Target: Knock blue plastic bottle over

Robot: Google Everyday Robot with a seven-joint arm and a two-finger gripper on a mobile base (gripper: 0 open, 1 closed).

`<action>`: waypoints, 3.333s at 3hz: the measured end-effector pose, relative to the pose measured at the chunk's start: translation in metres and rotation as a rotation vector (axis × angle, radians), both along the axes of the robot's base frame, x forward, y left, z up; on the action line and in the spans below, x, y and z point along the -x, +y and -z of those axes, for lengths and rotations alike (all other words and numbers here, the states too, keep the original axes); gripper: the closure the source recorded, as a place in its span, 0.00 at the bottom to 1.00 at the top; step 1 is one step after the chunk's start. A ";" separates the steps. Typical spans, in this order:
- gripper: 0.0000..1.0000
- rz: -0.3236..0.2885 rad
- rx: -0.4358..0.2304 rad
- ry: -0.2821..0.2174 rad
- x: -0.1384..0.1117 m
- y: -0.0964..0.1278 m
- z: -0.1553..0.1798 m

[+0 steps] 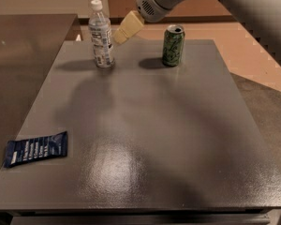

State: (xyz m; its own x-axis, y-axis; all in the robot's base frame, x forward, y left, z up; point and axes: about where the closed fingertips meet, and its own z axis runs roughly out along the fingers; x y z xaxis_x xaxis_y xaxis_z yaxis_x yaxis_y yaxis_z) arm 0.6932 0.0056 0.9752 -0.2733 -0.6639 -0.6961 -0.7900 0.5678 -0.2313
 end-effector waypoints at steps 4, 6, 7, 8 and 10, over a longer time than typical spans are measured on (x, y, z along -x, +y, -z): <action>0.00 -0.095 -0.169 -0.013 -0.033 0.090 0.009; 0.41 -0.108 -0.179 0.036 -0.035 0.100 0.019; 0.64 -0.106 -0.185 0.041 -0.034 0.095 0.019; 0.88 -0.121 -0.170 0.026 -0.026 0.085 0.007; 1.00 -0.128 0.021 0.035 0.019 0.020 -0.027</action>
Offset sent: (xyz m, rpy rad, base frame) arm 0.0427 0.0720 0.0039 0.1626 -0.0614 0.0535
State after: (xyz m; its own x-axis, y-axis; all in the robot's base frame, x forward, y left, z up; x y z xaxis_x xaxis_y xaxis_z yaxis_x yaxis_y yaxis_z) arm 0.6743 0.0255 1.0020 -0.2092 -0.7091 -0.6733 -0.8635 0.4571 -0.2131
